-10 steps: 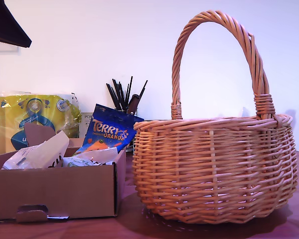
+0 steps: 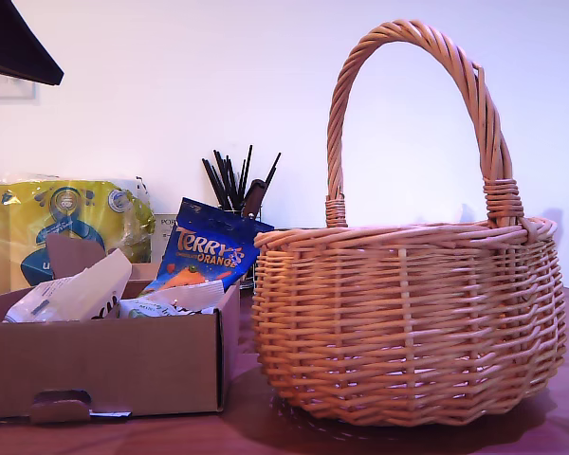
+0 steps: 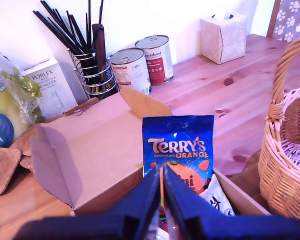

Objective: Move the bags of Easter eggs from the cardboard box on the left into the woven basket on the right side.

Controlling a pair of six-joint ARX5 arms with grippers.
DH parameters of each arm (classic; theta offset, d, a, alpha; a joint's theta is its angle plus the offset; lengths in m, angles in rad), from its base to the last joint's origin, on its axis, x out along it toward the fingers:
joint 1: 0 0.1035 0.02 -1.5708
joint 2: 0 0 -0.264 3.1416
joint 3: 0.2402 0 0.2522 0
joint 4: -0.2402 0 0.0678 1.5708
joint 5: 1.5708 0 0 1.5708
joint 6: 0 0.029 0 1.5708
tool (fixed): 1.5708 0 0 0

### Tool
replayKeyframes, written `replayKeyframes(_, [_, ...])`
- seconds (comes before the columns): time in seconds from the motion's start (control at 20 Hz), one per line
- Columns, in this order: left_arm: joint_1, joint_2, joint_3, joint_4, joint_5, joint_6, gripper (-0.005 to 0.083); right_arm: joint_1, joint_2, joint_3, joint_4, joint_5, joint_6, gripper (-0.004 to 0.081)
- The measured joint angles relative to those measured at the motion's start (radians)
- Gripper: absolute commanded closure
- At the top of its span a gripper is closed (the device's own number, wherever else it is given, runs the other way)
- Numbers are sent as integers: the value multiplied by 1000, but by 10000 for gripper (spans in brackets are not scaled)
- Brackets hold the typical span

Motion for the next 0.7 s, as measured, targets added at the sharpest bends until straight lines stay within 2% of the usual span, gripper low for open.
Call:
replayKeyframes(0.1, [0, 0, 1, -14, 18, 1, 797, 0, 0, 0, 0, 0, 0, 782])
replayKeyframes(0.3, [8, 1, 89, -194, 110, 60, 797, 15, 0, 1, -3, -30, -8, 782])
replayKeyframes(0.45, [48, 0, 180, -283, 241, 201, 797, 63, 0, 14, -42, -39, -89, 782])
replayKeyframes(0.6, [80, 35, 186, -362, 320, 331, 793, 103, 0, 40, -50, -42, -132, 782])
replayKeyframes(0.65, [82, 64, 186, -378, 331, 359, 752, 113, 0, 42, -54, -48, -146, 782])
replayKeyframes(0.7, [84, 100, 186, -393, 341, 384, 646, 126, 0, 42, -60, -56, -158, 782])
